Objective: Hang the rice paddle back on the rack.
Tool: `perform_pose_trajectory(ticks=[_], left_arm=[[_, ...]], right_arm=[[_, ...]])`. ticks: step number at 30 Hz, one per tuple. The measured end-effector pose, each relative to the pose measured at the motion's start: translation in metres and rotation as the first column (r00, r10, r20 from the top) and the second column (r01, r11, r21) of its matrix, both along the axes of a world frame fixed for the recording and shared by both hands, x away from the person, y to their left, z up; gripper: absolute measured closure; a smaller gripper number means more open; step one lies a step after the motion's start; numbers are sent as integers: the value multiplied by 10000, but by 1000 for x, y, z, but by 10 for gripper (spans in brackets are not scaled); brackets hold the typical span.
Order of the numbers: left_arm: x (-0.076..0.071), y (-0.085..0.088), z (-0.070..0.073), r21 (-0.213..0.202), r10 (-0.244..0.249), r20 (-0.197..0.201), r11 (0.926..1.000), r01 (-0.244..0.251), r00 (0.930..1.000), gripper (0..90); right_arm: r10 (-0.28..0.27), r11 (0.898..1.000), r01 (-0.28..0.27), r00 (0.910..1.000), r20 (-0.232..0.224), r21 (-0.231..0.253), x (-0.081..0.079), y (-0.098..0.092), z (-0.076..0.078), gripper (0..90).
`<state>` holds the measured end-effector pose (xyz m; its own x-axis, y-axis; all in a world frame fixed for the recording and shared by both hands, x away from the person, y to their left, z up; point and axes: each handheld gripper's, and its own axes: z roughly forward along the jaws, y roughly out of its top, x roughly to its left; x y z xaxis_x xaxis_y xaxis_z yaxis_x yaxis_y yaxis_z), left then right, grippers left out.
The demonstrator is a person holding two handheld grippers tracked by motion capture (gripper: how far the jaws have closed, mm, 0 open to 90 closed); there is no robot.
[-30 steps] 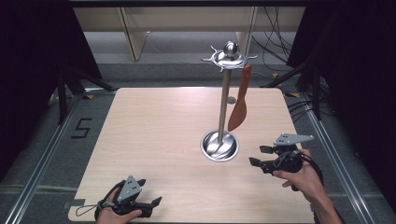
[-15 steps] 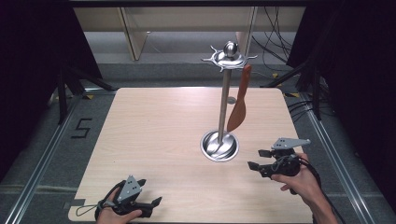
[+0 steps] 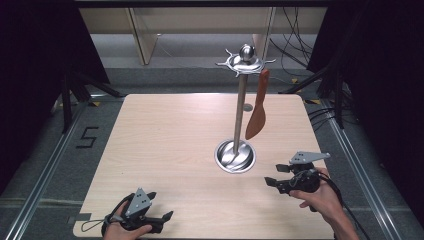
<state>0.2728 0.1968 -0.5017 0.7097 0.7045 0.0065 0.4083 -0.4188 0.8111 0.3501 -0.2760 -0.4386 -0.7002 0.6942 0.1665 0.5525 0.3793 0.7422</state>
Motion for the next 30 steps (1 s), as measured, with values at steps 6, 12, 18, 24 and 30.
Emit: perform_pose_trajectory(ticks=[6,12,18,24,30], left_arm=[[0,0,0,-49,33,-27,10000,-33,10000,149],[-1,1,0,52,41,-172,10000,-40,9998,148],[-1,0,0,-78,81,-29,9999,-81,10000,148],[-3,-2,0,-169,220,-265,9996,-224,9994,148],[0,0,0,16,7,-10,10000,-7,10000,148]], right_arm=[[36,9999,-34,9998,183,-101,-2,-1,-2,313],[-307,9992,305,9995,58,244,-6,-2,-5,312],[-175,9997,175,9998,16,186,-10,-6,-10,307],[-274,9988,292,9985,-479,386,-16,-6,-16,295],[-327,9975,350,9987,-385,619,-23,-6,-23,292]])
